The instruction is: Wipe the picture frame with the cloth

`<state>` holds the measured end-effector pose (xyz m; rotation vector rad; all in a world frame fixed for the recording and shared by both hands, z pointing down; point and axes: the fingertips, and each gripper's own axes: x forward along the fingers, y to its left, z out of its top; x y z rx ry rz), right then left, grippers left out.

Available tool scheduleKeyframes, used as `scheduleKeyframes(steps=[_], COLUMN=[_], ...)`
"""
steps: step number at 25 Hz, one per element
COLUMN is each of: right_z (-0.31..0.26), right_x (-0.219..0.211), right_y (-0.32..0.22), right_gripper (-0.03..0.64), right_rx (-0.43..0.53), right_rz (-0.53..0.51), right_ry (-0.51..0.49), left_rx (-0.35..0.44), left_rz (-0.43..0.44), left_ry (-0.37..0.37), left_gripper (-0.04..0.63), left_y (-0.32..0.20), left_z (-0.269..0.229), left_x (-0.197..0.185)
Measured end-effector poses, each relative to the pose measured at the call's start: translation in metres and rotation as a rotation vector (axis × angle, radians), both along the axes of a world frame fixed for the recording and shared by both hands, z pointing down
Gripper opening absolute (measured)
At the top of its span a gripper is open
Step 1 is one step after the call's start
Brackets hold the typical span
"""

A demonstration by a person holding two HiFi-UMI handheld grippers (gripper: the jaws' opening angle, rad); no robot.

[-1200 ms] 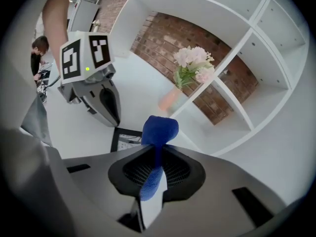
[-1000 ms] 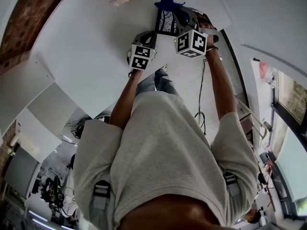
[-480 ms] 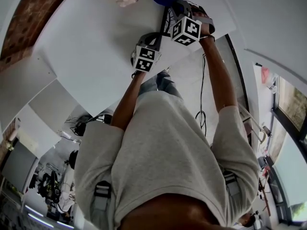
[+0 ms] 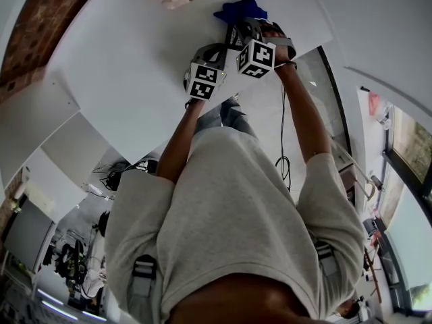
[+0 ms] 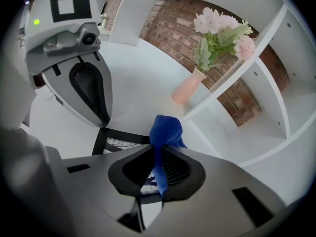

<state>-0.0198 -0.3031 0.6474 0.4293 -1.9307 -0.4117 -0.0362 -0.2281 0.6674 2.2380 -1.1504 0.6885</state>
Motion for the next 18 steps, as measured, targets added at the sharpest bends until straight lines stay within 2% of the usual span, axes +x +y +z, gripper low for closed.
scheduleKeyframes(steps=[8, 18], right_z=[0.005, 0.003], right_x=[-0.002, -0.001], right_y=[0.024, 0.059], right_gripper=[0.058, 0.058], right_rx=[-0.023, -0.036], right_rz=[-0.007, -0.025], right_ry=[-0.005, -0.002], left_rx=[-0.002, -0.007], left_rz=[-0.008, -0.072], left_ry=[0.005, 0.049], left_gripper=[0.017, 0.017], left_y=[-0.001, 0.004], left_z=[0.004, -0.002], left_x=[-0.003, -0.018])
